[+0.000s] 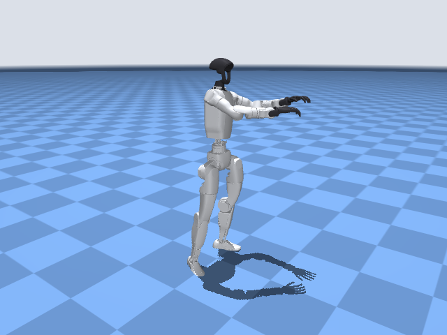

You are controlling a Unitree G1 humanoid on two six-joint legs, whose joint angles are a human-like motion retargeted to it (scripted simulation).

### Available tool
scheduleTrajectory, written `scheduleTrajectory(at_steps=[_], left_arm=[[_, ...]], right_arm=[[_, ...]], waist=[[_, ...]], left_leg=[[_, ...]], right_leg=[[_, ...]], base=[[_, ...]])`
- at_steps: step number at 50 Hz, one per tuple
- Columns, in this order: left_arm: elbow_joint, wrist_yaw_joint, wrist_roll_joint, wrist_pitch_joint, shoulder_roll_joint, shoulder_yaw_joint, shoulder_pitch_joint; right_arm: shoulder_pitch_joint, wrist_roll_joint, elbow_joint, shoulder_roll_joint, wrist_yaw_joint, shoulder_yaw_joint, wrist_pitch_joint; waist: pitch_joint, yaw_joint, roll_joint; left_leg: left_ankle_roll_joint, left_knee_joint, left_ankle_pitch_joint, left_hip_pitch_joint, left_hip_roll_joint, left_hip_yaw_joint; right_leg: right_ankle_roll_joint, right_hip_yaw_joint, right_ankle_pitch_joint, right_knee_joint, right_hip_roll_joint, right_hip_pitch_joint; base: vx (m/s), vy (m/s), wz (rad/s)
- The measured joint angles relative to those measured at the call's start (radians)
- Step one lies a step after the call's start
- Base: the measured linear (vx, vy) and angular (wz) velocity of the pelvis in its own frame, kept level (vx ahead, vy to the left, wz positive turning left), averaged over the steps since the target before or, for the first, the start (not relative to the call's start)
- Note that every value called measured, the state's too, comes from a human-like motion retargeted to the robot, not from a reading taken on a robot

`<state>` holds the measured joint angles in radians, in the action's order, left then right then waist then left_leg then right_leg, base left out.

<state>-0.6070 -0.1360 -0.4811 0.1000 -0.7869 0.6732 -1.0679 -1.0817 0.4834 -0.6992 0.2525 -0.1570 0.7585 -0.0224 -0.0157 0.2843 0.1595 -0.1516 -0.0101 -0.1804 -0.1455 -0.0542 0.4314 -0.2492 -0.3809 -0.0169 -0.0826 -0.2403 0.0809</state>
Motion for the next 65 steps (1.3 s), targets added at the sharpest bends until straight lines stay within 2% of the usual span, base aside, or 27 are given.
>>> scheduleTrajectory(at_steps=[5, 10, 19, 27, 33, 46, 55, 60, 65], left_arm=[[0.027, -0.001, 0.001, -0.002, -0.017, -0.001, -0.023], [-0.040, 0.027, 0.009, -0.007, -0.012, 0.051, 0.020], [-0.155, 0.076, 0.033, 0.003, 0.086, 0.141, 0.108], [-0.015, 0.010, -0.024, 0.005, 0.139, 0.100, 0.035], [0.068, -0.035, -0.046, -0.005, 0.169, 0.086, 0.001], [-0.106, 0.059, 0.008, -0.030, 0.298, 0.201, 0.038], [-0.009, -0.028, -0.028, -0.032, 0.358, 0.132, -0.055], [0.022, -0.049, -0.049, -0.044, 0.379, 0.117, -0.076], [-0.035, -0.007, -0.040, -0.056, 0.418, 0.159, -0.052]], right_arm=[[0.033, -0.008, -0.025, 0.026, 0.009, -0.015, 0.005], [0.005, -0.017, 0.081, 0.099, -0.039, -0.053, 0.007], [-0.035, -0.037, 0.284, 0.212, -0.102, -0.091, 0.009], [0.046, 0.002, 0.156, 0.201, -0.010, -0.039, 0.014], [0.098, -0.011, 0.087, 0.203, 0.008, -0.074, 0.014], [0.037, -0.053, 0.300, 0.372, -0.050, -0.139, 0.002], [0.139, -0.009, 0.200, 0.393, 0.052, -0.087, 0.025], [0.150, -0.011, 0.176, 0.393, 0.039, -0.117, 0.024], [0.108, -0.030, 0.246, 0.427, 0.005, -0.157, 0.014]], waist=[[0.000, -0.005, -0.007], [0.003, -0.038, -0.017], [0.006, -0.120, -0.031], [0.012, -0.171, -0.054], [0.015, -0.213, -0.077], [0.023, -0.321, -0.122], [0.014, -0.359, -0.147], [0.010, -0.382, -0.161], [0.010, -0.411, -0.171]], left_leg=[[0.000, 0.003, 0.001, -0.001, -0.001, 0.007], [0.002, 0.004, 0.001, -0.006, -0.001, 0.018], [0.004, 0.002, -0.001, -0.016, -0.002, 0.043], [-0.002, 0.003, -0.002, -0.025, -0.006, 0.066], [-0.005, 0.005, -0.002, -0.031, -0.008, 0.081], [-0.008, 0.006, -0.003, -0.041, -0.008, 0.103], [-0.017, 0.005, -0.007, -0.046, -0.014, 0.114], [-0.018, 0.004, -0.008, -0.048, -0.016, 0.122], [-0.016, 0.003, -0.009, -0.049, -0.017, 0.128]], right_leg=[[-0.004, 0.007, 0.002, -0.001, 0.002, -0.005], [-0.006, 0.018, 0.002, -0.001, 0.003, -0.008], [-0.005, 0.044, 0.002, 0.000, 0.006, -0.012], [-0.004, 0.066, -0.001, -0.006, 0.012, -0.020], [-0.005, 0.081, 0.000, -0.008, 0.016, -0.025], [-0.009, 0.100, -0.002, -0.003, 0.019, -0.026], [-0.006, 0.111, -0.009, -0.010, 0.025, -0.030], [-0.008, 0.118, -0.011, -0.010, 0.028, -0.033], [-0.009, 0.123, -0.012, -0.009, 0.030, -0.034]], base=[[0.00, 0.00, 0.00], [0.00, 0.00, 0.00], [0.00, 0.00, 0.00], [0.00, 0.00, 0.00], [0.00, 0.00, 0.00], [0.00, 0.00, 0.00], [0.00, 0.00, 0.00], [0.00, 0.00, 0.00], [0.00, 0.00, 0.00]])
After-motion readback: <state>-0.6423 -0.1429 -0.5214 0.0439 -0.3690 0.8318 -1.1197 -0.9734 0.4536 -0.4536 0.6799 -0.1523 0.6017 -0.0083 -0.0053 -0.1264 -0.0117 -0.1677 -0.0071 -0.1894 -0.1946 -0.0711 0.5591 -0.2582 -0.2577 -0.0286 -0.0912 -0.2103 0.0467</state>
